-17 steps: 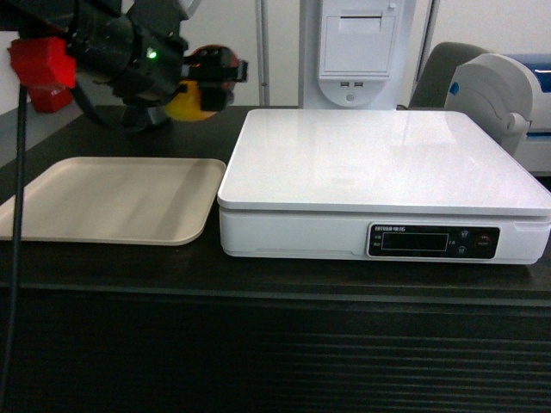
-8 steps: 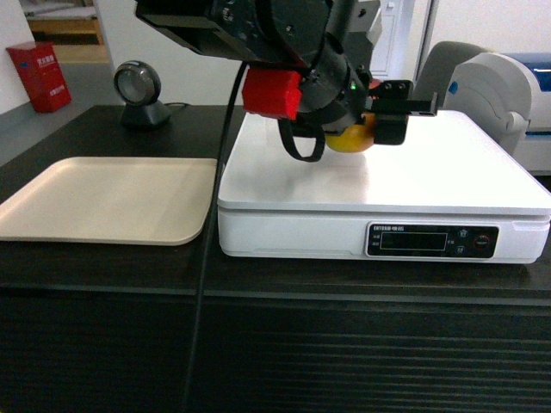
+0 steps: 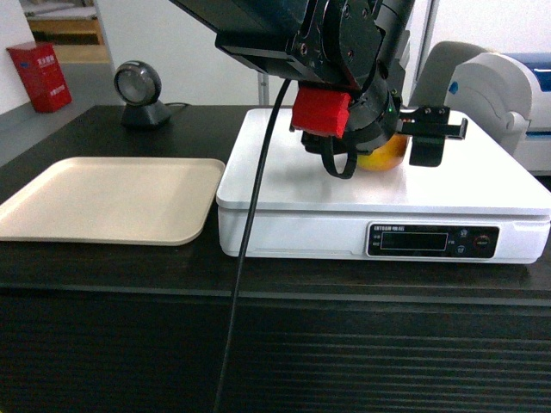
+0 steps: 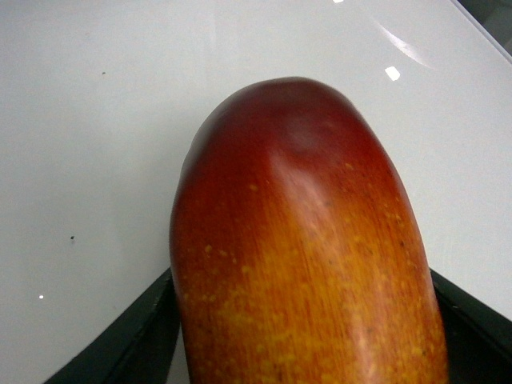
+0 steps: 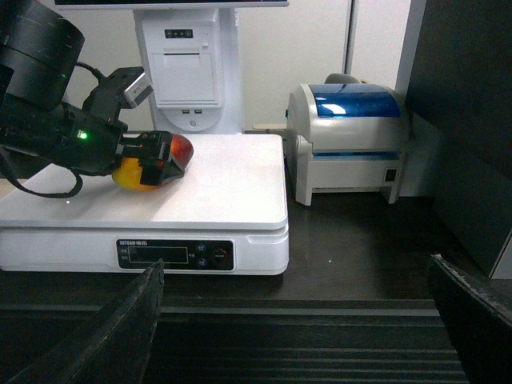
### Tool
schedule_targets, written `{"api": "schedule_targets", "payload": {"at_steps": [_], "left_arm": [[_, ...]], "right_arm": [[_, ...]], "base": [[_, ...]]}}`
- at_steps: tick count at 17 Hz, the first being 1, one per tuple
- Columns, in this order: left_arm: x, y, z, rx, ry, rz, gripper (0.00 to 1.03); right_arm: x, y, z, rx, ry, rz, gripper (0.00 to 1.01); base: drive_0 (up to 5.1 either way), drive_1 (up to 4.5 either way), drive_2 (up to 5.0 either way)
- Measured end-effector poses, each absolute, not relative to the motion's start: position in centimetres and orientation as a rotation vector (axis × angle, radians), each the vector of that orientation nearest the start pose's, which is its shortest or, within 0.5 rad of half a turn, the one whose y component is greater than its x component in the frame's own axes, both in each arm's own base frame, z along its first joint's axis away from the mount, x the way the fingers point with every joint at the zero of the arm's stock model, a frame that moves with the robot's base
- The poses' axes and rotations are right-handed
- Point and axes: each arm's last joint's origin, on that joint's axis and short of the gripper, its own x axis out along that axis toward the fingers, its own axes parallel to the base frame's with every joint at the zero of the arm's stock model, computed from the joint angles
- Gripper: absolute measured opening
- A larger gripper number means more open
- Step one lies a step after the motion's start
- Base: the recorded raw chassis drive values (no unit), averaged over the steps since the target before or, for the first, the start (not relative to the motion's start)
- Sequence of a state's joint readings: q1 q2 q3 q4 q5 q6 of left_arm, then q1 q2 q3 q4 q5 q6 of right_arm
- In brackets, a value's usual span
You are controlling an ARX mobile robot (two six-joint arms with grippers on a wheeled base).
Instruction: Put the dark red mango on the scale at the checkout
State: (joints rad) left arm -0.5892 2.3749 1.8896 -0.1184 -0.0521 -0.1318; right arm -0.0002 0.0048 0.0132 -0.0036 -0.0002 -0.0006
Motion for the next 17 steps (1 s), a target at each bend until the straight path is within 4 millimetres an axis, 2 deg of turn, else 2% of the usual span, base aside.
{"api": "schedule_targets", "payload": {"at_steps": [2, 5, 9, 10, 11, 13, 15, 17], "left_arm": [[44.5, -29.7, 17.2, 0.06, 0.597, -0.495, 1.0], [44.0, -29.3, 18.6, 0.033, 0.542, -0.525, 0.98], [41.9, -26.5, 25.5, -0.055, 0.306, -0.58, 0.98], [40.8, -24.9, 27.9, -0.083, 0.217, -0.591, 0.98], [39.3, -22.3, 30.8, -0.101, 0.099, -0.568, 0.98], [35.6, -15.4, 34.0, -0.098, -0.044, -0.471, 0.98], [32.0, -9.6, 33.7, -0.066, -0.066, -0.365, 0.98], [28.9, -6.1, 32.8, -0.035, -0.051, -0.305, 0.98]], "right_arm": [[9.7, 0.0, 16.7, -0.001, -0.005, 0.0, 0.98], [9.7, 0.0, 16.7, -0.001, -0.005, 0.0, 0.98], [9.7, 0.0, 16.7, -0.001, -0.005, 0.0, 0.98], [9.7, 0.0, 16.7, -0.001, -0.005, 0.0, 0.98], [9.7, 0.0, 16.7, -0.001, -0.005, 0.0, 0.98], [9.7, 0.0, 16.7, -0.001, -0.005, 0.0, 0.98], [9.7, 0.0, 16.7, -0.001, -0.005, 0.0, 0.98], [9.7, 0.0, 16.7, -0.001, -0.005, 0.0, 0.98]], "base": [[0.0, 0.0, 0.0], [0.0, 0.0, 0.0], [0.0, 0.0, 0.0], [0.0, 0.0, 0.0], [0.0, 0.0, 0.0], [0.0, 0.0, 0.0], [0.0, 0.0, 0.0], [0.0, 0.0, 0.0]]}}
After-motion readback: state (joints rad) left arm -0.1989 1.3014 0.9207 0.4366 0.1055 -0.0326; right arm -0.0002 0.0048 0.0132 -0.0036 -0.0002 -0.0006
